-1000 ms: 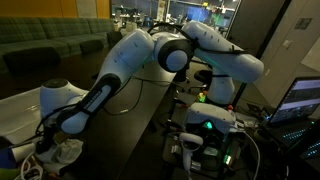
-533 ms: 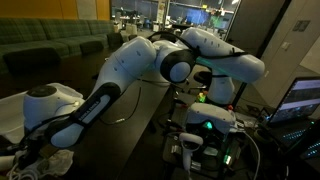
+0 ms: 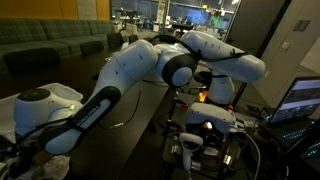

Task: Use the towel to push all contents to the left

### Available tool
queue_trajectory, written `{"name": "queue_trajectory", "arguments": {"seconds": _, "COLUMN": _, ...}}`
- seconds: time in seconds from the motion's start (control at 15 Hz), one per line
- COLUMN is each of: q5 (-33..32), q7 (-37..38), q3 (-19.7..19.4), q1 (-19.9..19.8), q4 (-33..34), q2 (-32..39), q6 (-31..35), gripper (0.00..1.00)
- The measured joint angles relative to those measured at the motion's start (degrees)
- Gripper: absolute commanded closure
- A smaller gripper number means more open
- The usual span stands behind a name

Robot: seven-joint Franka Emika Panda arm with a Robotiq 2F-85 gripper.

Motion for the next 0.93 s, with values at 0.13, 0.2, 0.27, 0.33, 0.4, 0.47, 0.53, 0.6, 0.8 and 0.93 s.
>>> {"name": "queue_trajectory", "arguments": {"seconds": 0.13, "q5": 0.00, "q7": 0.84, "q3": -1.31, "q1": -0.16, "q4": 0.21, "q2": 0.01, "q6": -0.54, "gripper": 0.99}}
{"name": "queue_trajectory", "arguments": {"seconds": 0.2, "q5": 0.00, "q7": 1.58, "q3": -2.42, "q1": -0.26, "q4": 0.23, "q2": 0.04, "q6": -0.63, "gripper": 0.99}}
{"name": "queue_trajectory", "arguments": {"seconds": 0.27, "q5": 0.00, "q7": 2.47, "q3": -3.68, "q1": -0.44, "q4": 0.23, "q2": 0.10, "q6": -0.72, "gripper": 0.99}}
{"name": "queue_trajectory", "arguments": {"seconds": 0.33, "q5": 0.00, "q7": 3.35, "q3": -4.95, "q1": -0.74, "q4": 0.23, "q2": 0.19, "q6": -0.84, "gripper": 0.99}}
{"name": "queue_trajectory", "arguments": {"seconds": 0.4, "q5": 0.00, "q7": 4.02, "q3": -6.04, "q1": -1.22, "q4": 0.23, "q2": 0.30, "q6": -1.05, "gripper": 0.99}}
{"name": "queue_trajectory", "arguments": {"seconds": 0.47, "q5": 0.00, "q7": 4.49, "q3": -6.96, "q1": -1.78, "q4": 0.23, "q2": 0.43, "q6": -1.35, "gripper": 0.99}}
{"name": "queue_trajectory", "arguments": {"seconds": 0.53, "q5": 0.00, "q7": 4.70, "q3": -7.63, "q1": -2.43, "q4": 0.23, "q2": 0.56, "q6": -1.75, "gripper": 0.99}}
{"name": "queue_trajectory", "arguments": {"seconds": 0.6, "q5": 0.00, "q7": 4.70, "q3": -7.84, "q1": -3.13, "q4": 0.19, "q2": 0.61, "q6": -2.05, "gripper": 0.99}}
{"name": "queue_trajectory", "arguments": {"seconds": 0.8, "q5": 0.03, "q7": 3.92, "q3": -7.62, "q1": -4.94, "q4": 0.08, "q2": 0.58, "q6": -2.84, "gripper": 0.99}}
{"name": "queue_trajectory", "arguments": {"seconds": 0.93, "q5": 0.03, "q7": 3.38, "q3": -7.66, "q1": -5.49, "q4": -0.20, "q2": 0.50, "q6": -2.88, "gripper": 0.99}}
